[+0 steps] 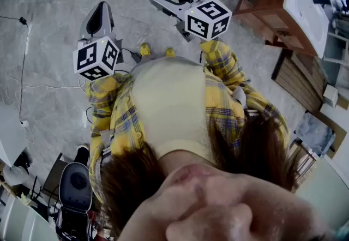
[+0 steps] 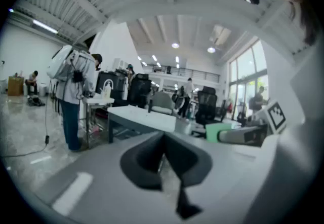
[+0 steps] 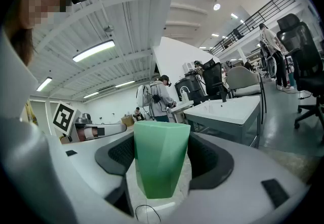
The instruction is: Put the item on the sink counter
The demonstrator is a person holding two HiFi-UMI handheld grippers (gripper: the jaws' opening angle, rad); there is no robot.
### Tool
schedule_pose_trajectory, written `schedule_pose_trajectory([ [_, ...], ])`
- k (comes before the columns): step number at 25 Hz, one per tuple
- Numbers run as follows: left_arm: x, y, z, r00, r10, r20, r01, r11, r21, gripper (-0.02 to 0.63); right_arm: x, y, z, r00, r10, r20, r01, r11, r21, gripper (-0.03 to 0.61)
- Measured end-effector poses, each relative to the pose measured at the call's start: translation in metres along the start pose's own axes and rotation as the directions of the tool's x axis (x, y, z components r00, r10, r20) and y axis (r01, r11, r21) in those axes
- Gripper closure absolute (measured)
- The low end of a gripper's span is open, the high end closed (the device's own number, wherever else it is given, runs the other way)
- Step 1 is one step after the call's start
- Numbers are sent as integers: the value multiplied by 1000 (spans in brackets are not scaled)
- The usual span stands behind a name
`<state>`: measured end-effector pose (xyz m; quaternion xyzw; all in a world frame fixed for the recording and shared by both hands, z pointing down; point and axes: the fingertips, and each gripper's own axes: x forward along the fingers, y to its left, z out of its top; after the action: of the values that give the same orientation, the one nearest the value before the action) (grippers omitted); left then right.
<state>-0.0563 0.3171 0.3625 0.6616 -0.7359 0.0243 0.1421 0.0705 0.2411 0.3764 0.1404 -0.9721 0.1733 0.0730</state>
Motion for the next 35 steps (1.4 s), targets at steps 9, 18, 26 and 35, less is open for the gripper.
schedule_pose_trajectory([
  [9,0,2,-1,1000,14,4,-14,999,-40,607,2,-3,-1,1000,4,-17,-4,1000,-5,268],
  [18,1,7,-5,1000,17,3,-16,999,-50,607,11,-1,-3,999,22,-25,-22,1000,22,268],
  [26,7,33,1,1000,1,10,-1,999,-51,607,40,6,3,999,25,-30,-25,1000,3,268],
  [35,12,66,5,1000,-21,4,21,999,-41,607,76,17,7,999,16,-33,-16,1000,9,268],
])
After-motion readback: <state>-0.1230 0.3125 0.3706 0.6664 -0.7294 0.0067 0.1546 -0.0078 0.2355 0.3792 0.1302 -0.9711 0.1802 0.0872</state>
